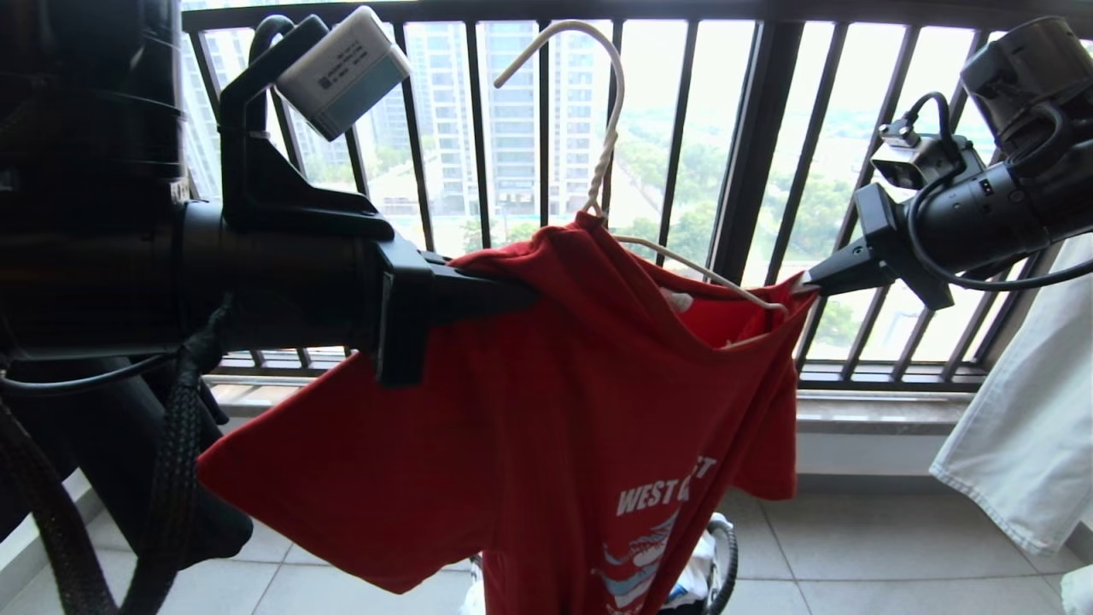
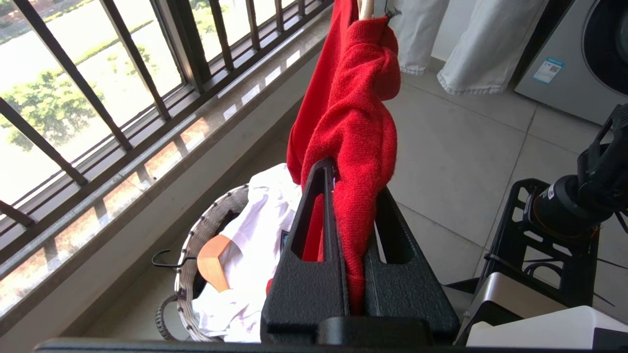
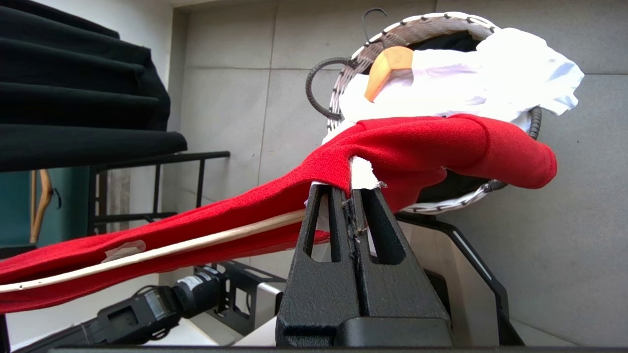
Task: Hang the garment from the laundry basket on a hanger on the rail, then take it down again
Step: Hang the clothes on the clothes rack
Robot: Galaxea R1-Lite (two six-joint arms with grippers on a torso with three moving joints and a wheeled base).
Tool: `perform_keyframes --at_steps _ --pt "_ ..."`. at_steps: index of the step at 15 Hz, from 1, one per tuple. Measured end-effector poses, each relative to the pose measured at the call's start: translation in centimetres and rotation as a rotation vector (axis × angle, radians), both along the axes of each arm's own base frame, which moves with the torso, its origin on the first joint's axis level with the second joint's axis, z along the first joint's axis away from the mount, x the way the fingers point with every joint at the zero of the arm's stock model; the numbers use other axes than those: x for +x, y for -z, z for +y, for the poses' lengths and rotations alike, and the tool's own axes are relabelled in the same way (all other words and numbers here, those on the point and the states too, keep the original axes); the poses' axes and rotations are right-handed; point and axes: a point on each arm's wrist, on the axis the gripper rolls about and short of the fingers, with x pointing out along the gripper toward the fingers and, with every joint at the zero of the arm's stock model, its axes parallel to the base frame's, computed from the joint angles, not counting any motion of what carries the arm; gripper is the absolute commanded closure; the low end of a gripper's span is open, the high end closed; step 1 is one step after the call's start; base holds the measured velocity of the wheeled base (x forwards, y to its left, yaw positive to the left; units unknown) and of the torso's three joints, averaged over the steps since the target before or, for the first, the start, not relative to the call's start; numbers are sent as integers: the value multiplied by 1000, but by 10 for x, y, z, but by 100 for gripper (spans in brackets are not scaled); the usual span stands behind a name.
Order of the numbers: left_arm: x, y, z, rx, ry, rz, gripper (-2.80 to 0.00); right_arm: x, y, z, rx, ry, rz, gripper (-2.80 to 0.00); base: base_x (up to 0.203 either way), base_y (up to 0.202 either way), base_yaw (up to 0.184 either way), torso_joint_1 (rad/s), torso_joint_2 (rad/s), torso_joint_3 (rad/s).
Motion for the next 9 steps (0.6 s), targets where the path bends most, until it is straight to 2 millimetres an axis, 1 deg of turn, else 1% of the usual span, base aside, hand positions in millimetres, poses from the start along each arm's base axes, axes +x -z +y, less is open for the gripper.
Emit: perform_keyframes --at_steps 2,4,7,9 --pt "4 4 -3 17 1 2 0 -1 -2 -1 -2 2 -10 0 0 0 0 0 0 0" --pt "9 9 -7 37 5 3 0 -5 -8 -1 -21 -8 -61 0 0 0 0 0 0 0" --pt "19 14 -16 38 -13 -6 0 -17 -18 -1 -29 -21 -113 0 0 0 0 0 0 0" --pt "28 16 -22 28 -55 -28 0 -25 -24 -1 -24 -25 -133 0 0 0 0 0 0 0"
